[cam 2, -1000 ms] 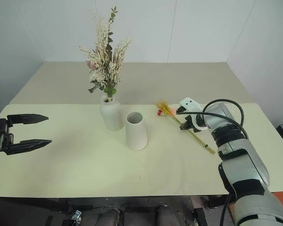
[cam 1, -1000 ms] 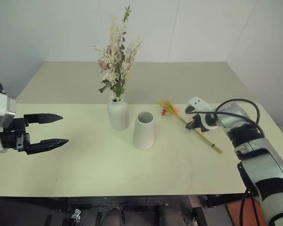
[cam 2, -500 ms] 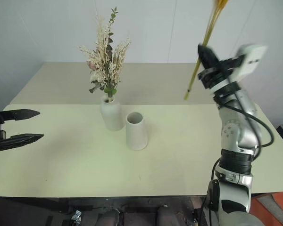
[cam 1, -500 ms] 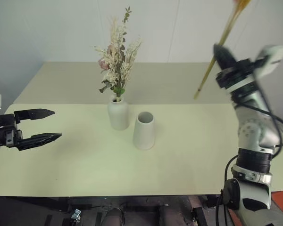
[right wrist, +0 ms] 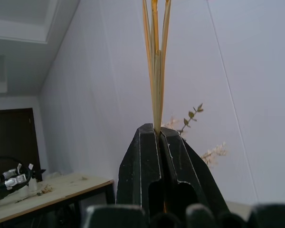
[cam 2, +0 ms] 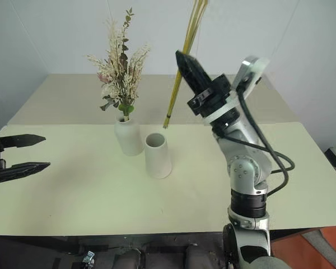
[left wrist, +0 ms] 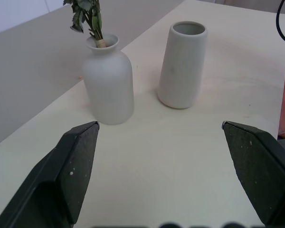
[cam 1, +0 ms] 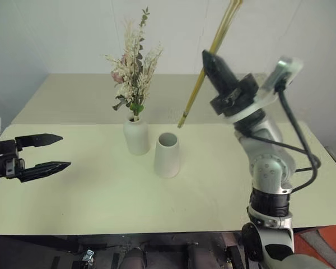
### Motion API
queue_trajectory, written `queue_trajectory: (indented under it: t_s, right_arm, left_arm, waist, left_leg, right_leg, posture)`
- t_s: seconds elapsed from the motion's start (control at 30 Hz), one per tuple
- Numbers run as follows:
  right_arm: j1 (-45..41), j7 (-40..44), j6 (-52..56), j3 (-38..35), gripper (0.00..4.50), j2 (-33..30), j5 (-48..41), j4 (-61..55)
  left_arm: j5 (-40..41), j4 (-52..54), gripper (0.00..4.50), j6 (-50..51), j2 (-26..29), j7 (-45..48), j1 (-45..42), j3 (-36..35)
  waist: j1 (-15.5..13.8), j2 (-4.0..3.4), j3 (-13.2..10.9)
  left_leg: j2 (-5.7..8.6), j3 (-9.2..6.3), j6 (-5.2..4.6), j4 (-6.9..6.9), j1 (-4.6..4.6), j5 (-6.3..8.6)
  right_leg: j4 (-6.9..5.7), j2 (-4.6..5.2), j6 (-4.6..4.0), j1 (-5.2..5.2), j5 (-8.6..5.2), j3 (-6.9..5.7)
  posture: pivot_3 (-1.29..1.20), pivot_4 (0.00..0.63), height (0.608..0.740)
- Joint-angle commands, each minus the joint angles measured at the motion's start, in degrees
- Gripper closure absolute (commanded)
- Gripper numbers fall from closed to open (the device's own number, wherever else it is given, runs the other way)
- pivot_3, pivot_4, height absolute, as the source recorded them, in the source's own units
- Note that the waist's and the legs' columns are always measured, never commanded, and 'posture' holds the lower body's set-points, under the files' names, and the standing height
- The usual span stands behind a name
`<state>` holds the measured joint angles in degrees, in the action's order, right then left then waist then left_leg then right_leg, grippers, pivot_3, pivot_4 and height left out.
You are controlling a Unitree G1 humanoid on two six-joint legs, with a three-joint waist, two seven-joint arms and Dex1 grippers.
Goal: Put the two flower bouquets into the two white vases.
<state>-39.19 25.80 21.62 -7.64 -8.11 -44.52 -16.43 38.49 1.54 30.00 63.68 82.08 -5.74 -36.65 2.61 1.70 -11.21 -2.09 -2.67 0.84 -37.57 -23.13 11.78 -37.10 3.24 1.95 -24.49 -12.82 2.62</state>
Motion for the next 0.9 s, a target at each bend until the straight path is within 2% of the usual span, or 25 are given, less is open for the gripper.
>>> queue_trajectory:
  t_s: [0.03, 0.3, 0.4, 0.53, 0.7, 0.87, 0.9]
  right_arm:
    - [1.23, 1.13, -2.43, 2.27, 4.49, 0.32, 2.72, -1.37]
    - [2.42, 1.98, -3.63, 5.27, 4.49, 2.49, 5.14, -0.2]
    - [4.62, 2.59, -5.47, 7.6, 4.49, 2.97, 8.64, 0.47]
    - [6.58, 3.6, -6.66, 9.23, 3.5, 2.88, 10.9, 0.37]
    - [10.22, 5.77, -5.7, 10.15, 1.8, 0.87, 10.9, -2.61]
    - [20.97, 9.36, -5.15, 8.03, 0.1, -6.11, 11.16, -7.95]
    - [22.87, 9.84, -5.64, 7.18, 0.04, -7.98, 11.98, -8.53]
  left_arm:
    - [0.91, 1.94, 0.0, -0.37, 0.74, -0.44, 0.58, -3.15]
    - [1.25, 3.33, 0.0, -0.32, 0.06, -1.4, 1.89, -4.12]
    - [1.39, 3.89, 0.0, -0.2, -0.19, -1.72, 2.47, -4.58]
    - [1.79, 4.2, 0.0, 0.41, -0.25, -1.97, 2.82, -4.8]
    - [2.02, 4.25, 0.0, 0.2, -0.08, -2.18, 2.98, -4.7]
    - [2.38, 4.4, 0.0, 0.52, -0.06, -2.62, 3.19, -4.81]
    - [2.41, 4.41, 0.0, 0.48, -0.02, -2.64, 3.26, -4.83]
  waist:
    - [-0.05, 0.0, 0.0]
    - [-0.01, -0.01, 0.0]
    - [-0.04, 0.01, 0.01]
    - [-0.01, 0.0, 0.0]
    - [-0.06, 0.01, 0.0]
    - [-0.39, 0.02, 0.01]
    - [-0.37, 0.02, 0.01]
  left_leg:
    - [0.0, 0.0, 0.0, 0.0, 0.01, 0.0]
    - [-0.02, 0.0, 0.0, 0.04, 0.04, 0.0]
    - [-0.02, 0.01, 0.0, 0.08, 0.04, 0.0]
    - [-0.01, 0.01, 0.0, 0.14, 0.04, 0.0]
    - [-0.02, 0.01, 0.0, 0.21, 0.05, 0.0]
    - [0.0, 0.01, 0.01, 0.25, 0.04, 0.0]
    - [0.01, 0.01, 0.01, 0.25, 0.05, 0.0]
  right_leg:
    - [0.0, 0.0, 0.0, 0.0, -0.01, 0.0]
    - [0.0, -0.02, -0.04, -0.01, -0.02, -0.01]
    - [0.01, -0.01, -0.06, -0.02, -0.04, -0.01]
    - [0.01, -0.01, -0.09, -0.06, -0.05, -0.01]
    - [0.01, -0.01, -0.11, -0.07, -0.07, -0.01]
    - [0.04, 0.01, -0.13, -0.05, -0.13, -0.04]
    - [0.04, 0.02, -0.13, -0.05, -0.13, -0.03]
  posture:
    - [0.0, 0.15, 0.74]
    - [0.0, 0.15, 0.74]
    - [0.0, 0.15, 0.74]
    - [0.0, 0.15, 0.74]
    - [0.0, 0.15, 0.74]
    - [0.0, 0.15, 0.74]
    - [0.0, 0.15, 0.74]
